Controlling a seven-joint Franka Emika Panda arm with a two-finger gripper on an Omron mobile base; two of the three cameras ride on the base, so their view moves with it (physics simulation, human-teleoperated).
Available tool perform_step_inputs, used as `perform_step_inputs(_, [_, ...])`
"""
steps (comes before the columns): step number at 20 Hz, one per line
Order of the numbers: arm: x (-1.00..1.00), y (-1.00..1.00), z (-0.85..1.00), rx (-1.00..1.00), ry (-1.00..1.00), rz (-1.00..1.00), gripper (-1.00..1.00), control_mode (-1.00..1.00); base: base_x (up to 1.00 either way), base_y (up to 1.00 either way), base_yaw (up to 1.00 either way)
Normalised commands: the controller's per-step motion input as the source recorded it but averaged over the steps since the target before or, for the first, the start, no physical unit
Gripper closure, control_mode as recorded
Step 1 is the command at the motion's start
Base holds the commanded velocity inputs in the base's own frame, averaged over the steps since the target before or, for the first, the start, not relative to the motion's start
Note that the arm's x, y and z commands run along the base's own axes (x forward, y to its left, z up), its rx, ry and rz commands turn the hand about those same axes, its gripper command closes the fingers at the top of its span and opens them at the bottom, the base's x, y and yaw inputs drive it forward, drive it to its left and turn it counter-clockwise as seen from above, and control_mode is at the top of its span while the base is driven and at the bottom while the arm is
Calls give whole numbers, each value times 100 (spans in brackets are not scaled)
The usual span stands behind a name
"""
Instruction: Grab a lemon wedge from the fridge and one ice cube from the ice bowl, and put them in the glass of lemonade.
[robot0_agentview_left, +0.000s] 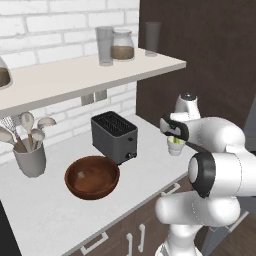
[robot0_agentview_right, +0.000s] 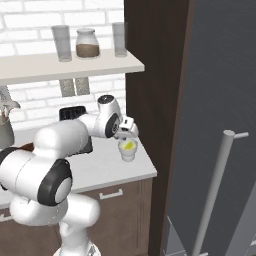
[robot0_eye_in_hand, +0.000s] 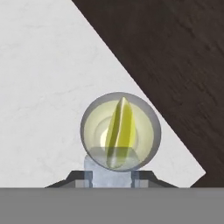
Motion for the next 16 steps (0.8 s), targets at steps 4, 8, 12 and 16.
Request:
perform_step_inputs(4, [24,-22,-9,0,12,0,100,-100,0,0,0])
perform_step_inputs(8, [12,-11,-15,0,5,0,100,-100,0,0,0])
perform_step_inputs(12, [2,0,-25,3,0,0,100,-100,0,0,0])
perform_step_inputs(16, [1,0,-29,4,0,0,100,-100,0,0,0])
